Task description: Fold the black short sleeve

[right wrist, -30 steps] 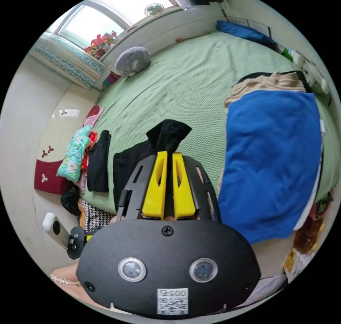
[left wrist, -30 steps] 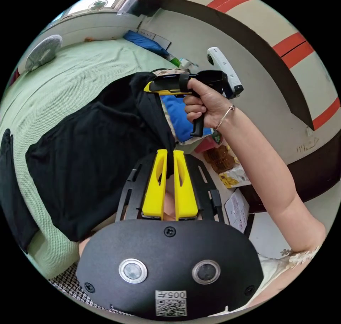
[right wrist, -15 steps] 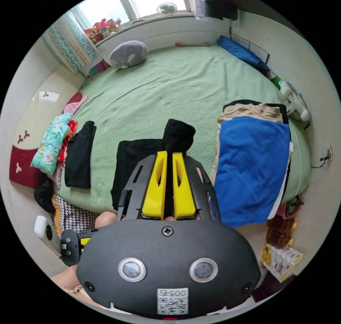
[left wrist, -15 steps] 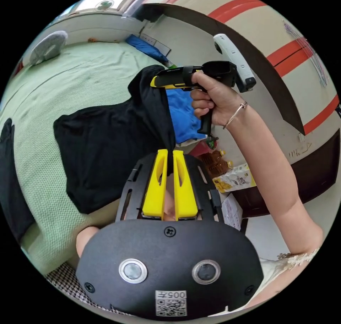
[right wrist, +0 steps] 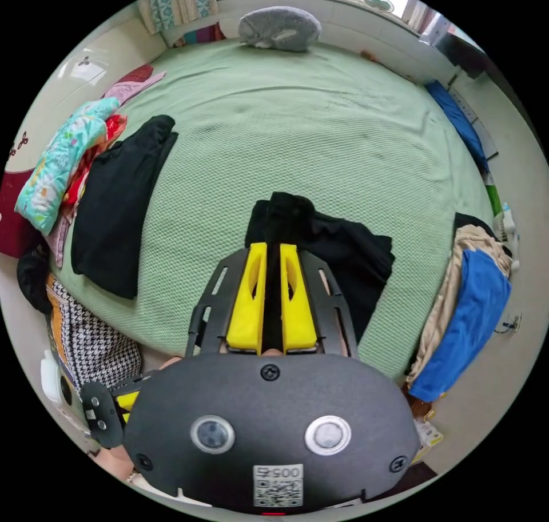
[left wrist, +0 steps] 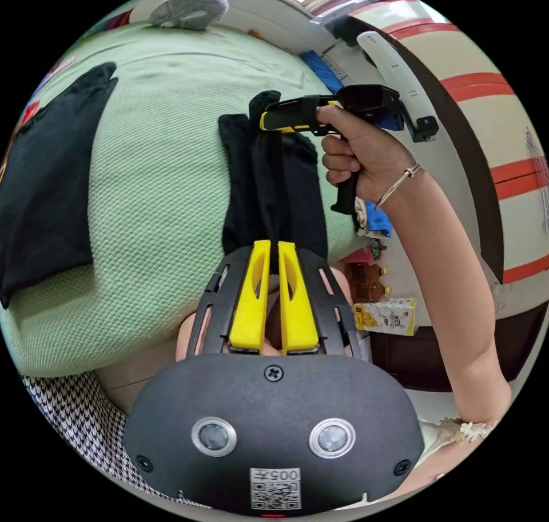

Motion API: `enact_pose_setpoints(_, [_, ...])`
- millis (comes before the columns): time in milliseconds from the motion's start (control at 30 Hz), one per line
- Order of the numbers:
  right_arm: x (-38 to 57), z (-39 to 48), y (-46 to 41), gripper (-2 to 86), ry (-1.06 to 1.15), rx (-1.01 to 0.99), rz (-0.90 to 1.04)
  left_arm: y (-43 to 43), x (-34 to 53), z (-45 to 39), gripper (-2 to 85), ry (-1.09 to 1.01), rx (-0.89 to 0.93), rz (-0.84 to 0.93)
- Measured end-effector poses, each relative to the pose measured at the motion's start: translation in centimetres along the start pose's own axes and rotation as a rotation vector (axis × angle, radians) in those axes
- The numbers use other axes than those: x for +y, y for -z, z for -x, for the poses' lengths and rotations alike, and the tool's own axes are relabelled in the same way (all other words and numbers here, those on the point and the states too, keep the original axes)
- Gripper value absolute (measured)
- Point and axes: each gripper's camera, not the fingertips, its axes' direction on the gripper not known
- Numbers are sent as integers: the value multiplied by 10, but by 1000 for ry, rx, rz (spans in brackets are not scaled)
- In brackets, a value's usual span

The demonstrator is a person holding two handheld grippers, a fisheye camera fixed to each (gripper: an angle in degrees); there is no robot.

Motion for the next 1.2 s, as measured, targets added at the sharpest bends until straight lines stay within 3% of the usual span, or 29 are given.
enact_pose_setpoints(133, [10, -19, 13, 67, 21, -150, -130, 13, 8, 22, 78, -2, -34, -36])
enact_pose_setpoints(367, [43, -62, 38, 48, 68, 15, -199, 11, -4, 23, 85, -39, -42, -27])
enact_pose_setpoints(600, [53, -73, 19, -6, 39, -79, -271, -5, -24, 21, 78, -29, -125, 28])
enact_pose_setpoints(800, [16, -22, -24, -11, 152, -51, -163, -9, -25, 25, 79, -56, -208, 62])
enact_pose_setpoints(967, [-5, -12, -70, -11, 114, 0, -87, -12, -26, 29, 74, -59, -251, 85])
enact_pose_setpoints(1100, [-15, -37, -79, -11, -6, -131, -36, -10, -26, 33, 66, -60, -268, 90])
enact_pose_setpoints(1200, [-13, -52, -73, -8, 28, -221, -17, -2, -25, 35, 66, -51, -254, 88])
